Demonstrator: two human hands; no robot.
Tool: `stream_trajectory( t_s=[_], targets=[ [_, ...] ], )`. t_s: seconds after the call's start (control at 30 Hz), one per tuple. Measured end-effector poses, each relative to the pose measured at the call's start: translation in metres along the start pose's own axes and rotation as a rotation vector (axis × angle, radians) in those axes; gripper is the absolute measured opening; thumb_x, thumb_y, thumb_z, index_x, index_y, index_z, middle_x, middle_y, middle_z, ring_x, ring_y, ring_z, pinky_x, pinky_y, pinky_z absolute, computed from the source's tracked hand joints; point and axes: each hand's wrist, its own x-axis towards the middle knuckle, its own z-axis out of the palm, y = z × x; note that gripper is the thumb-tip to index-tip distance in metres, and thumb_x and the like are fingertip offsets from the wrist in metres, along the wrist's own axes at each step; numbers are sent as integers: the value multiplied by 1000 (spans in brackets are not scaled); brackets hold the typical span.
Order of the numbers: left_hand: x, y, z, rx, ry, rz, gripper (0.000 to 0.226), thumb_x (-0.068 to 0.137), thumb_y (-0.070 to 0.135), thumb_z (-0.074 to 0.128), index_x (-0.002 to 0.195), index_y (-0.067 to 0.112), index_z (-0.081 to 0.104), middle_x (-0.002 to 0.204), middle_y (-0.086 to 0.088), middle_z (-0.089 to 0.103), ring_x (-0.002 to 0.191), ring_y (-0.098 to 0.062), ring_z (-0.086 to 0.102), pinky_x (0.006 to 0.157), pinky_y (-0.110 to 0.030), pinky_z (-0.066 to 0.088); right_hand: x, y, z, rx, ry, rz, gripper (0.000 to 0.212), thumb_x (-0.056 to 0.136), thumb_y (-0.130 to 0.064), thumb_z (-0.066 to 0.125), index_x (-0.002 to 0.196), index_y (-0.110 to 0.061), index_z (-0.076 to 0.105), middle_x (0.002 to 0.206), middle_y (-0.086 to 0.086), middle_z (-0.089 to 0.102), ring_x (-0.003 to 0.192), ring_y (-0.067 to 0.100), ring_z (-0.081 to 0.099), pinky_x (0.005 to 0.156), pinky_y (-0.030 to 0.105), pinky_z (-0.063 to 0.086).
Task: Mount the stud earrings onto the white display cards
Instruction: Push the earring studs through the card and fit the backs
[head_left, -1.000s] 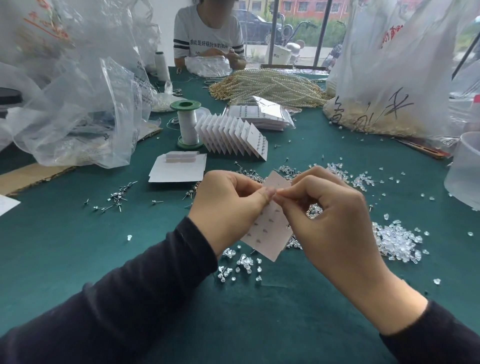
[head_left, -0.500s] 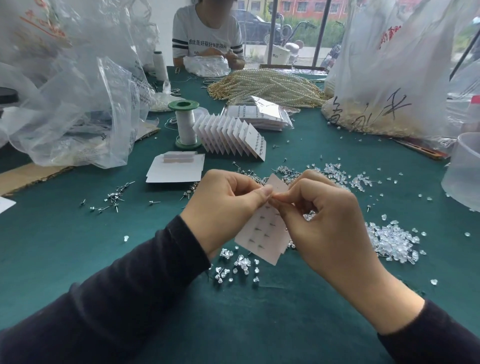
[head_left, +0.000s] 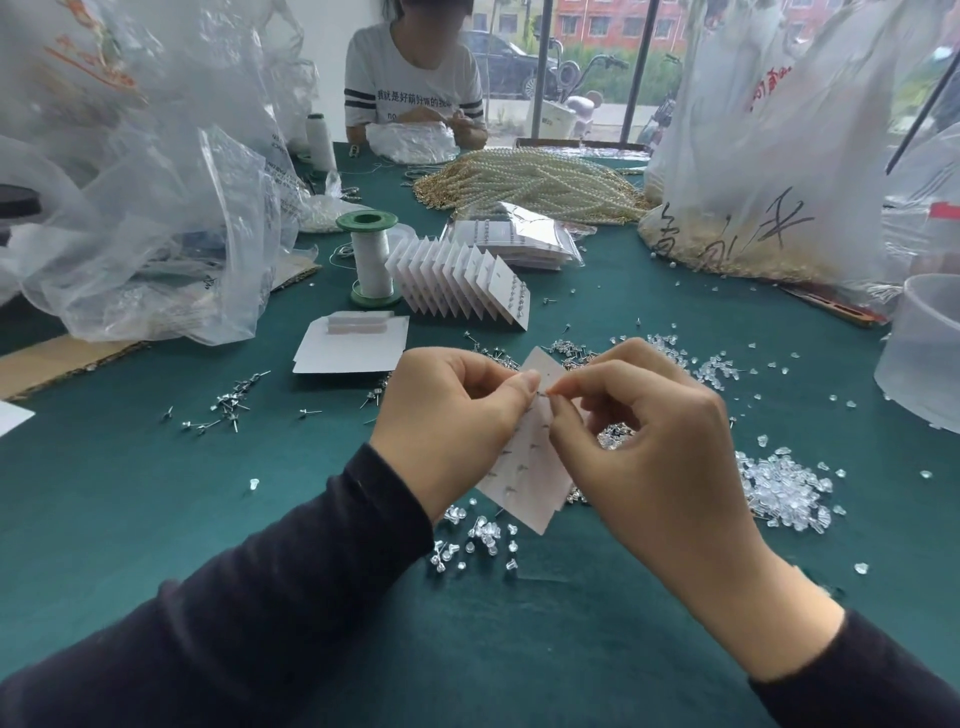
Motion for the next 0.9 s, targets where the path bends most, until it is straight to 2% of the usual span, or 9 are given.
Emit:
stream_trajectory(
  t_s=[0.2,0.33,0.47,0.57,0.67,0.8,0.9],
  targets=[
    [0,-1,1,51,3,36,25,78,16,69,53,12,67,49,1,59,46,-7,49,50,-18,42,-2,-2,2,-40,10,-7,8,73,-2,73,70,-9,69,68,3,60,54,14,55,53,21,43],
    [-2,0,2,86,-12,66,24,79,15,68,55,12,67,50,1,60,46,-6,49,49,-16,40,-2,-1,3,-31,8,14,8,73,-1,72,69,-7,69,69,3,60,54,13,53,53,23,44],
    [-7,1,6,-15,-66,12,23,79,10,67,57,7,67,59,-13,63,56,-17,51,58,-28,43,2,2,0,3,-31,74,9,74,-2,70,70,-10,69,69,0,60,60,14,53,53,24,45],
    [-6,0,9,-86,-39,-55,22,79,7,68,57,8,67,58,-9,62,59,-19,55,63,-34,49,4,3,-3,4,-47,78,7,74,-4,71,71,-10,69,69,-1,61,62,13,56,54,25,47],
    [-5,0,9,-95,-1,-67,21,79,8,68,58,9,66,57,-7,62,57,-18,55,60,-30,49,2,2,-1,-19,-48,54,6,74,-4,71,70,-8,69,69,1,61,60,13,57,56,28,48],
    [-5,-2,8,-33,19,-24,18,79,10,69,61,7,67,61,-11,65,57,-19,56,60,-33,51,-1,0,3,-49,-36,20,7,74,-3,71,69,-6,67,68,4,60,59,17,58,56,31,48],
    [-6,-2,8,17,49,9,21,78,12,69,58,10,66,54,-3,62,48,-10,51,50,-21,44,-2,-1,5,-44,-19,18,8,73,-2,72,68,-6,67,68,3,61,58,15,58,55,29,47]
  ],
)
